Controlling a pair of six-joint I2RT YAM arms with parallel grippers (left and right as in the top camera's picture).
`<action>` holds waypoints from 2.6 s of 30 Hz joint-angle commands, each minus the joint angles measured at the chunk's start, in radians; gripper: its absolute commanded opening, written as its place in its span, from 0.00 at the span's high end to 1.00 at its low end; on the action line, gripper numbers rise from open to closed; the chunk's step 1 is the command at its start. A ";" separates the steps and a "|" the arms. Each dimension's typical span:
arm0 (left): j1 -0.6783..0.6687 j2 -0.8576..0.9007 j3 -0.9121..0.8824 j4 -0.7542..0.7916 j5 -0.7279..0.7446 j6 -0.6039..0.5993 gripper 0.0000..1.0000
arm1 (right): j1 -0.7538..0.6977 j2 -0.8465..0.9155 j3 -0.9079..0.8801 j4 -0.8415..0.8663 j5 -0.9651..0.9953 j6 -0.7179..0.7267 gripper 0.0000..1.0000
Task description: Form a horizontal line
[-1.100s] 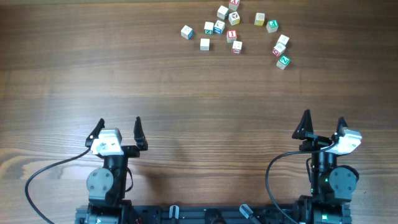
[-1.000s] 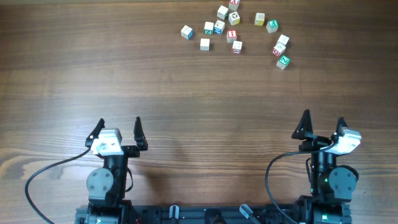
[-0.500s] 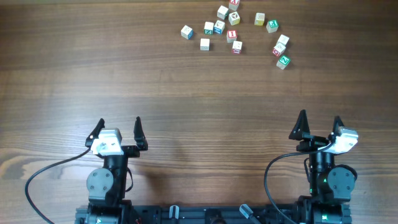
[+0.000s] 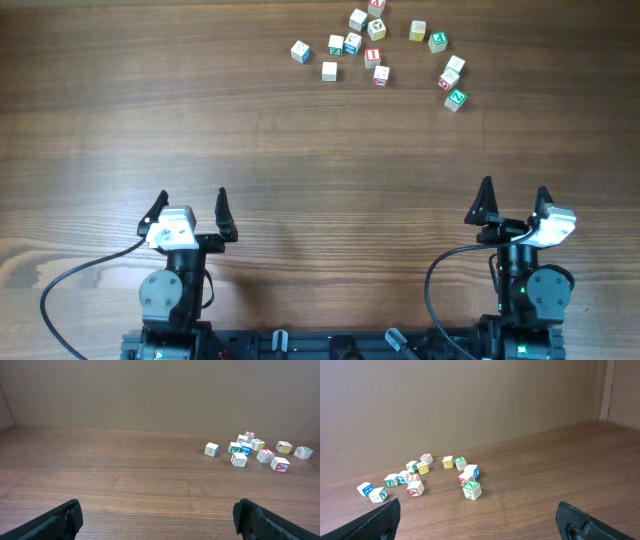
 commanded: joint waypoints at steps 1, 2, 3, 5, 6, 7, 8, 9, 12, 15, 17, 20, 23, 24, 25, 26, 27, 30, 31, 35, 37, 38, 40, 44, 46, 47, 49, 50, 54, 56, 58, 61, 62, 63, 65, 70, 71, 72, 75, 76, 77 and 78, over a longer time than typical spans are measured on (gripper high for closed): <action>0.007 -0.009 -0.005 0.000 0.015 0.012 0.00 | 0.004 -0.008 -0.003 0.003 -0.013 -0.018 0.00; 0.007 -0.009 -0.005 0.000 0.015 0.012 0.00 | 0.004 -0.008 -0.003 0.003 -0.013 -0.017 0.00; 0.007 -0.009 -0.005 0.000 0.016 0.012 0.00 | 0.004 -0.008 -0.003 0.003 -0.013 -0.017 0.00; 0.007 -0.009 -0.005 0.000 0.016 0.012 0.00 | 0.004 -0.008 -0.003 0.003 -0.013 -0.017 0.00; 0.007 -0.009 -0.005 0.000 0.016 0.012 0.00 | 0.004 -0.008 -0.003 0.003 -0.013 -0.017 0.00; 0.007 -0.009 -0.005 0.000 0.016 0.012 0.00 | 0.004 -0.008 -0.003 0.003 -0.013 -0.017 0.00; 0.007 -0.009 -0.005 0.000 0.015 0.012 0.00 | 0.004 -0.008 -0.003 0.003 -0.013 -0.017 0.00; 0.007 -0.009 -0.005 0.000 0.015 0.012 0.00 | 0.004 -0.008 -0.003 0.003 -0.013 -0.017 0.00; 0.007 -0.009 -0.005 0.000 0.016 0.011 0.00 | 0.004 -0.008 -0.003 0.003 -0.013 -0.017 0.00; 0.007 -0.009 -0.005 0.000 0.016 0.012 0.00 | 0.004 -0.008 -0.003 0.003 -0.013 -0.017 0.00; 0.007 -0.009 -0.005 0.000 0.016 0.011 0.00 | 0.004 -0.008 -0.003 0.003 -0.013 -0.017 0.00; 0.006 -0.009 -0.005 0.000 0.034 -0.003 0.00 | 0.004 -0.008 -0.003 0.003 -0.013 -0.017 0.00; 0.006 -0.009 -0.005 0.003 0.061 -0.003 0.00 | 0.004 -0.008 -0.003 0.003 -0.013 -0.017 0.00; 0.006 -0.009 -0.004 0.004 0.076 -0.003 0.00 | 0.004 -0.008 -0.003 0.003 -0.013 -0.017 0.00; 0.006 -0.009 0.001 0.003 0.100 -0.003 0.00 | 0.004 -0.008 -0.003 0.003 -0.013 -0.017 0.00; 0.006 -0.009 0.008 0.002 0.122 -0.004 0.00 | 0.004 -0.008 -0.003 0.003 -0.013 -0.017 0.00; 0.006 -0.009 0.014 -0.001 0.134 -0.004 0.00 | 0.004 -0.008 -0.003 0.003 -0.013 -0.017 0.00; 0.006 -0.009 0.066 -0.047 0.144 -0.051 0.00 | 0.004 -0.008 -0.003 0.003 -0.013 -0.017 0.00; 0.006 -0.009 0.086 -0.069 0.148 -0.063 0.00 | 0.004 -0.008 -0.003 0.003 -0.013 -0.017 0.00; 0.006 -0.007 0.192 -0.179 0.159 -0.135 0.00 | 0.004 -0.008 -0.003 0.003 -0.013 -0.017 0.00; 0.006 -0.007 0.238 -0.230 0.171 -0.165 0.00 | 0.004 -0.008 -0.003 0.003 -0.013 -0.017 0.00; 0.006 -0.007 0.256 -0.242 0.199 -0.165 0.00 | 0.004 -0.008 -0.003 0.003 -0.013 -0.017 0.00; 0.006 -0.007 0.270 -0.241 0.247 -0.165 0.00 | 0.004 -0.008 -0.003 0.003 -0.013 -0.017 0.00; 0.006 -0.007 0.273 -0.246 0.282 -0.165 0.00 | 0.004 -0.008 -0.003 0.003 -0.013 -0.017 0.00; 0.006 -0.007 0.273 -0.245 0.282 -0.165 0.00 | 0.004 -0.008 -0.003 0.003 -0.013 -0.017 0.00; 0.006 -0.007 0.273 -0.245 0.282 -0.164 0.00 | 0.004 -0.008 -0.003 0.003 -0.013 -0.017 0.00; 0.006 -0.007 0.276 -0.241 0.311 -0.164 0.00 | 0.004 -0.008 -0.003 0.003 -0.013 -0.017 0.00; 0.006 -0.007 0.280 -0.237 0.323 -0.164 0.00 | 0.004 -0.008 -0.003 0.003 -0.013 -0.017 0.00; 0.006 0.024 0.317 -0.249 0.330 -0.164 0.00 | 0.004 -0.008 -0.003 0.003 -0.013 -0.017 0.00; 0.006 0.080 0.362 -0.262 0.331 -0.164 0.00 | 0.004 -0.008 -0.003 0.003 -0.013 -0.017 0.00; 0.006 0.164 0.429 -0.282 0.331 -0.164 0.00 | 0.004 -0.008 -0.003 0.003 -0.013 -0.017 0.01; 0.006 0.312 0.550 -0.312 0.331 -0.164 0.00 | 0.004 -0.008 -0.003 0.003 -0.013 -0.017 0.00; 0.006 0.365 0.596 -0.323 0.332 -0.164 0.00 | 0.004 -0.008 -0.003 0.003 -0.013 -0.017 0.00; 0.006 0.434 0.660 -0.344 0.331 -0.164 0.00 | 0.004 -0.008 -0.003 0.003 -0.013 -0.017 0.00; 0.006 0.511 0.732 -0.378 0.334 -0.164 0.00 | 0.004 -0.008 -0.003 0.003 -0.013 -0.017 0.00; 0.005 0.713 0.909 -0.512 0.349 -0.164 0.00 | 0.004 -0.008 -0.003 0.003 -0.013 -0.017 0.00; 0.005 0.746 0.935 -0.534 0.354 -0.164 0.00 | 0.004 -0.008 -0.003 0.003 -0.013 -0.017 0.00; 0.005 0.773 0.953 -0.545 0.357 -0.164 0.00 | 0.004 -0.008 -0.003 0.003 -0.013 -0.017 0.00; 0.005 0.816 0.960 -0.544 0.356 -0.160 0.00 | 0.004 -0.008 -0.003 0.003 -0.013 -0.017 0.00; 0.005 0.825 0.960 -0.544 0.351 -0.153 0.00 | 0.004 -0.008 -0.003 0.003 -0.013 -0.017 0.00; 0.005 0.836 0.960 -0.539 0.349 -0.153 0.00 | 0.004 -0.008 -0.003 0.003 -0.013 -0.017 0.00; 0.005 0.843 0.960 -0.538 0.352 -0.153 0.00 | 0.004 -0.008 -0.003 0.003 -0.013 -0.017 0.00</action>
